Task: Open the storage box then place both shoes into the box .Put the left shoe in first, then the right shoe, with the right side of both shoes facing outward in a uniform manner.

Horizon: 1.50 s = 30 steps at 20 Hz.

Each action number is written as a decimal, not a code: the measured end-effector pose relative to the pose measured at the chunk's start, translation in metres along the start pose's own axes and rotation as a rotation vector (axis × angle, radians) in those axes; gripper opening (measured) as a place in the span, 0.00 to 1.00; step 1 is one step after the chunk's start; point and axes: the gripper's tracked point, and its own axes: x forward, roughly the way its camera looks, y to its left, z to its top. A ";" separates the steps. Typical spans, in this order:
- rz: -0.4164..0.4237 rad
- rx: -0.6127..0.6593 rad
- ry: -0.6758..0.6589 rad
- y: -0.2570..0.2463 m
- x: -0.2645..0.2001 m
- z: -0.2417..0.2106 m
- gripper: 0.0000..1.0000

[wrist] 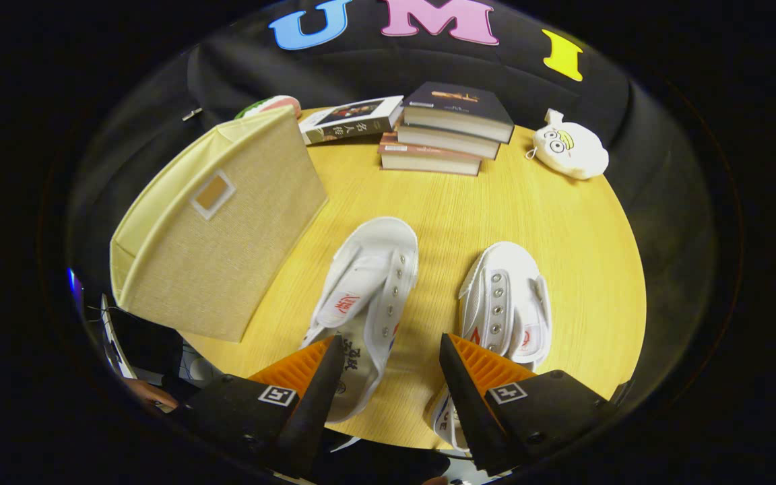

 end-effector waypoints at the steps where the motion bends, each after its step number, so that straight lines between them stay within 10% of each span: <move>1: 0.000 0.041 -0.003 0.001 0.010 0.001 0.86; 5: 0.037 0.241 -0.005 0.015 0.039 0.009 0.68; 7: 0.050 0.360 -0.015 0.017 0.036 0.009 0.37; 11: 0.033 0.543 0.028 0.009 0.037 0.008 0.11; 30: 0.144 0.731 0.056 0.133 -0.111 0.161 0.08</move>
